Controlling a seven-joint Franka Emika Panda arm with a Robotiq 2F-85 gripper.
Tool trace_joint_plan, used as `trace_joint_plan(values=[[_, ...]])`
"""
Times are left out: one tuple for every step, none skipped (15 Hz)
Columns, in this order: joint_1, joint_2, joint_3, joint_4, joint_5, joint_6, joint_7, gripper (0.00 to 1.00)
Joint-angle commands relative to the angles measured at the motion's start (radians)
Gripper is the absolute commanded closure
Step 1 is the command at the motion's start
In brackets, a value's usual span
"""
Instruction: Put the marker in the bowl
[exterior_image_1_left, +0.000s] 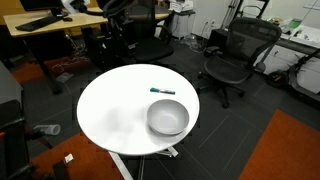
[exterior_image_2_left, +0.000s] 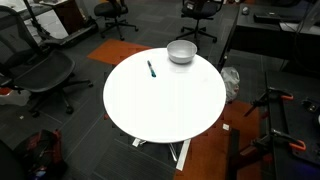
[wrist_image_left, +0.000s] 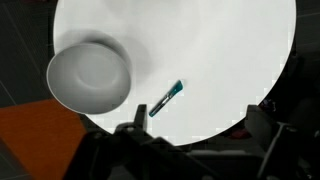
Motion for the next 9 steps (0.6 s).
trace_joint_plan(values=[[-0.004,0.116,0.038,0.092,0.049,0.028,0.068,0.00],[-0.004,0.145,0.047,0.111,0.053,0.040,0.094,0.00],[-0.005,0.174,0.057,0.133,0.072,0.044,0.105,0.00],[-0.006,0.200,0.065,0.152,0.082,0.048,0.121,0.00],[-0.006,0.231,0.072,0.172,0.087,0.060,0.144,0.00],[-0.004,0.258,0.076,0.191,0.087,0.072,0.177,0.00],[-0.001,0.288,0.078,0.212,0.084,0.090,0.220,0.00],[0.001,0.314,0.081,0.232,0.080,0.103,0.255,0.00],[0.003,0.344,0.082,0.251,0.076,0.126,0.295,0.00]])
